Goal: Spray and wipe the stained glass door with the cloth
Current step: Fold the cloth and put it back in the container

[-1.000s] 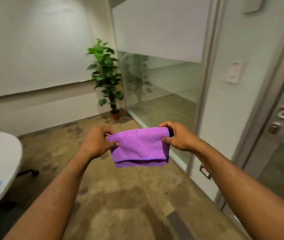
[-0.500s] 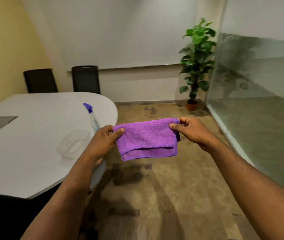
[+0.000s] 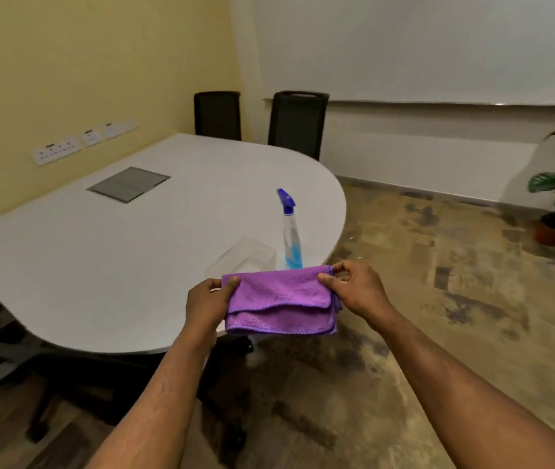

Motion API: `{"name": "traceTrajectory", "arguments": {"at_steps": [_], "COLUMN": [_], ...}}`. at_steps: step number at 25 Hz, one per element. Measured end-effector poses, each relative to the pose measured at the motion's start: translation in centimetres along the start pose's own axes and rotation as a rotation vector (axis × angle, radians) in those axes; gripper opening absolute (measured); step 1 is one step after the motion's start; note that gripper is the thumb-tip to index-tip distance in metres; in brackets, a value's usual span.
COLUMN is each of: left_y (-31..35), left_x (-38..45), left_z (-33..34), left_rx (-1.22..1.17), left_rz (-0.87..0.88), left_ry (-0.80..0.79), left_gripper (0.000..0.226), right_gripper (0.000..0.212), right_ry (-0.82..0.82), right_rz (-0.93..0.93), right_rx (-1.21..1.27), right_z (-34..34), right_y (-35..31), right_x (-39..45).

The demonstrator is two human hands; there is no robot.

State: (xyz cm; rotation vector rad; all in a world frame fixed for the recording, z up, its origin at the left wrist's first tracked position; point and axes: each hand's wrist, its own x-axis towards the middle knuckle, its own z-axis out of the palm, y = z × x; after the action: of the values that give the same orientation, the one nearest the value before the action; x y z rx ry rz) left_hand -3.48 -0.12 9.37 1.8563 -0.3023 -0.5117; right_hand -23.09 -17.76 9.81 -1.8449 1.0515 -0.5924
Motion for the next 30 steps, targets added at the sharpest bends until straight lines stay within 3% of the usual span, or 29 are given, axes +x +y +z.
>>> {"name": "traceTrajectory", "arguments": {"at_steps": [4,9,14,21,26,30], "left_y": [-1.5,-1.6,-0.8,-0.9,-4.0,-6.5], "left_x": [4.5,11.2,19.4,29.4,30.9,31.1], "left_z": [-0.5,-1.2,-1.8,1.0,3.5,3.9], "left_rx": [0.004,0.127,0.417,0.79,1.044,1.293], "left_rz": [-0.143,-0.23,-0.091,0.158,0.235,0.336], "left_ry": [0.043,0.004,0.027,-0.228,-0.491,-0.468], "left_gripper": [0.03,0.003,0.051,0.029,0.04,0.054], "right_gripper": [0.027,0.03,0.034,0.037,0.037,0.034], "right_ry": [-0.141,-0.264,-0.323,-0.36,-0.374,-0.374], "right_rz": [0.079,0.148,0.117,0.009,0.018,-0.081], "right_rx": [-0.033,-0.053,-0.089,-0.275,-0.411,-0.465], "right_z": [4.4,10.0,15.7,23.5,25.4,26.6], "right_y": [0.4,0.1,-1.1,-1.4,0.5,1.8], "right_x": [4.6,8.8,12.7,17.1,18.9,20.1]}}
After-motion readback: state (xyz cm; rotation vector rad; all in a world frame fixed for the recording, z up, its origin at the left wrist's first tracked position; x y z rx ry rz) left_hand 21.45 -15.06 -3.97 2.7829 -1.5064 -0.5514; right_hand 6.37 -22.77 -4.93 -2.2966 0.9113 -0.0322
